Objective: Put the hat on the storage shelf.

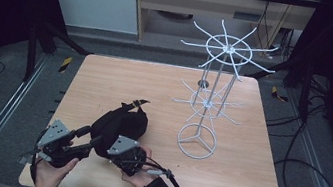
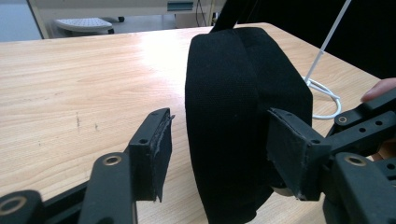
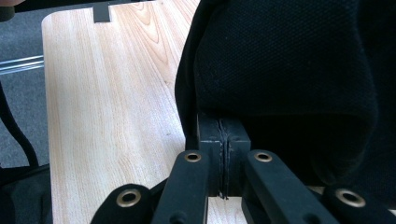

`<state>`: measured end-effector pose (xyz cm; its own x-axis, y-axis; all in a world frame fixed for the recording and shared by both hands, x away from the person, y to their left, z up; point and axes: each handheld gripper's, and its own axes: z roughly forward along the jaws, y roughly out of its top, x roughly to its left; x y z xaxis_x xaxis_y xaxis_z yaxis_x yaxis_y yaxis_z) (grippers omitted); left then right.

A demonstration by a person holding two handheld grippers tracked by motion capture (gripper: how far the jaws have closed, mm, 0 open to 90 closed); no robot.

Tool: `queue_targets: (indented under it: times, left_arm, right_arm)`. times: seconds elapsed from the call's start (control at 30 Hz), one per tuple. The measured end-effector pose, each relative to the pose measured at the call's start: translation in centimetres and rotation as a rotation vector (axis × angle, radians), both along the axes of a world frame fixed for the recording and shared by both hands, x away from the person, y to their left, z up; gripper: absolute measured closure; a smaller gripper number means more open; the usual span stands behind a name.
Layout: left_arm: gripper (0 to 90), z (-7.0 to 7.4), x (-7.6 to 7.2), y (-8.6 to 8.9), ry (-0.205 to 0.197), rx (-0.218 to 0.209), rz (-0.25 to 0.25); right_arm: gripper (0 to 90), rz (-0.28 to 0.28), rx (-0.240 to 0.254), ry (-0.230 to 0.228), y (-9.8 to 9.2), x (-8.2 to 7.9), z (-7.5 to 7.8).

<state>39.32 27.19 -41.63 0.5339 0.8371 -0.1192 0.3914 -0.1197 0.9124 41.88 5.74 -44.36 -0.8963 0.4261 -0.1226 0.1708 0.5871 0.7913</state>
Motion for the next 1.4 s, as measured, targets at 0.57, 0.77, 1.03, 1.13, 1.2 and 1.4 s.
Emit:
queue_targets:
  times: [0.57,0.77,1.03,1.13,1.2,1.4]
  left_arm:
    - [55.8,-2.5,2.3,4.1,0.127,0.01,0.198]
    - [53.3,-3.5,3.3,5.2,0.17,0.025,0.237]
    - [42.9,-4.9,4.1,6.2,0.25,0.101,0.298]
    - [40.6,-5.0,4.1,6.3,0.259,0.105,0.307]
    - [40.2,-4.8,4.0,6.4,0.25,0.112,0.308]
    - [35.8,-3.6,2.8,5.9,0.18,0.15,0.267]
  right_arm:
    - [65.3,-0.028,0.094,0.006,-0.1,-0.3,-0.9]
    - [63.0,-0.119,0.115,0.026,-4.0,0.6,-0.8]
    - [59.9,-0.199,0.129,0.046,-8.4,0.9,-1.0]
    - [58.9,-0.222,0.136,0.043,-9.9,0.8,-1.0]
    - [58.5,-0.24,0.145,0.042,-11.0,0.7,-1.1]
    - [57.0,-0.313,0.165,0.042,-15.0,0.3,-1.3]
